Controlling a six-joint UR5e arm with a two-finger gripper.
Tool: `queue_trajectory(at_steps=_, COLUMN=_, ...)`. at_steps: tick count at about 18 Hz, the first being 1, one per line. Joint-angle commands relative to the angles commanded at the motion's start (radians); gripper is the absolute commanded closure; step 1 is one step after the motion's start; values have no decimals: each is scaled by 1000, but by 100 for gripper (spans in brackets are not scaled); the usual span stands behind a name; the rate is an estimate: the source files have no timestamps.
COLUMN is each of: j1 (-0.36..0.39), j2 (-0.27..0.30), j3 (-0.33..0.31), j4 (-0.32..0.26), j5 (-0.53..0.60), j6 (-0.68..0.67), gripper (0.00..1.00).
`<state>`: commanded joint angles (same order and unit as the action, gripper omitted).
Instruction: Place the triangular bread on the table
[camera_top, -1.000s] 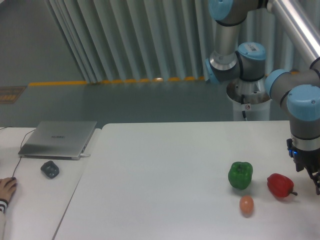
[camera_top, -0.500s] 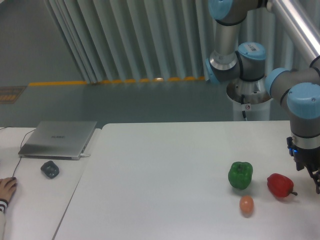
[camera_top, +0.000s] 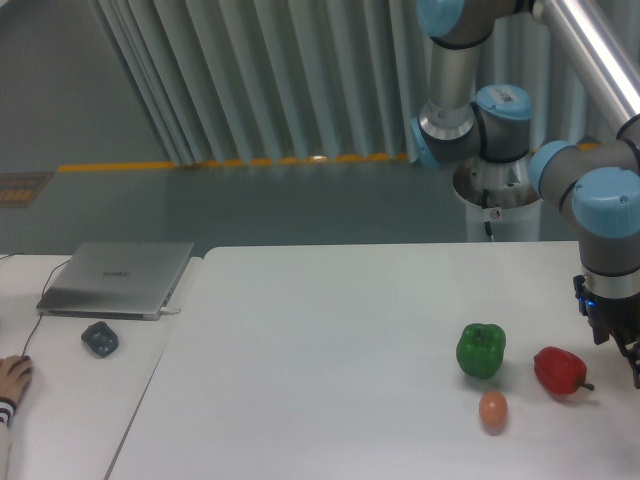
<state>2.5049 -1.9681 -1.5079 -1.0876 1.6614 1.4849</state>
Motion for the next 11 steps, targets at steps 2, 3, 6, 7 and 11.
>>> queue_trajectory(at_steps=2, j1=43, j2=5, j3=-2, j4=3, j5=3, j6=32, gripper=0)
queue_trajectory(at_steps=3, j1=46, j2=5, j3=0, j4=3, j5=11, j6=55, gripper=0)
queue_trajectory(at_steps=6, j1=61, j2=11, j3=25, j4=-8, j5=15, j6=87, gripper=0)
queue_trajectory(at_steps=7, j1=64, j2=12, j3=28, j4=-11, j5=17, j6=103, gripper=0)
queue_trajectory(at_steps=11, j1=77, j2=11, j3=57, j4=-38, j5=49, j6=245, gripper=0)
